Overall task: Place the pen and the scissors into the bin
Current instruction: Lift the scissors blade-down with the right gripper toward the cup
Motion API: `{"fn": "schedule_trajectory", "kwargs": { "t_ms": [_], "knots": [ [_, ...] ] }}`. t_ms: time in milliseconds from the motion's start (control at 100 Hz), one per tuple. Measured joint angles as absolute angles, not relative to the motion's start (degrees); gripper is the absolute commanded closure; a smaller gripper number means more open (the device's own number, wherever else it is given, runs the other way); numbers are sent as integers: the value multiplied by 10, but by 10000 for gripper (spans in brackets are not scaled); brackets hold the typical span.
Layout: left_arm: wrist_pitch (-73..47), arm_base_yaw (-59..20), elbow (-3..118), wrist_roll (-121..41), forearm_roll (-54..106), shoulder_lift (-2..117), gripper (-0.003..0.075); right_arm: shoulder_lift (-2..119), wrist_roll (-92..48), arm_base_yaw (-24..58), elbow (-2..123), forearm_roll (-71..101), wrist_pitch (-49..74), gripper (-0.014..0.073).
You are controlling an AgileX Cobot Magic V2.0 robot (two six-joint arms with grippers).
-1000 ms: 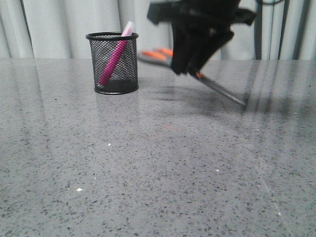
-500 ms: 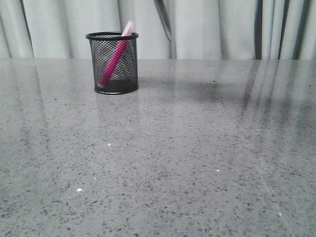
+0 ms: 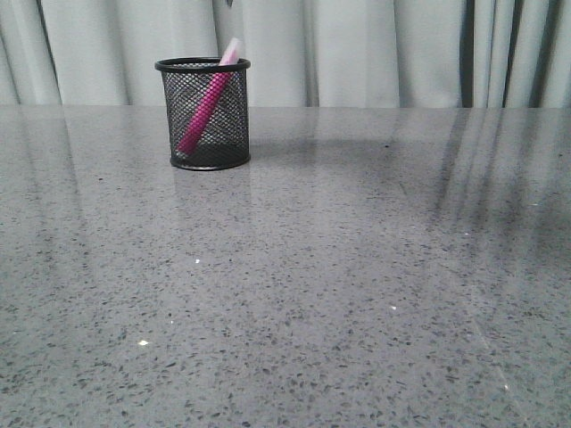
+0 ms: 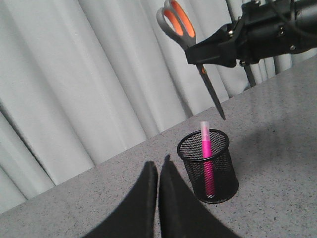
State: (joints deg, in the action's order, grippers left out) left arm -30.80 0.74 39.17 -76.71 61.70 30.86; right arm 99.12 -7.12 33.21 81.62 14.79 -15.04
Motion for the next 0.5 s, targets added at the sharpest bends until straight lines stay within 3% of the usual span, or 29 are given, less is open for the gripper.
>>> {"fn": "schedule_trajectory", "kwargs": {
  "t_ms": [500],
  "knots": [
    [-308, 7, 392, -767, 617, 309, 742, 1040, -71, 342, 816, 149, -211, 669]
  ]
}}
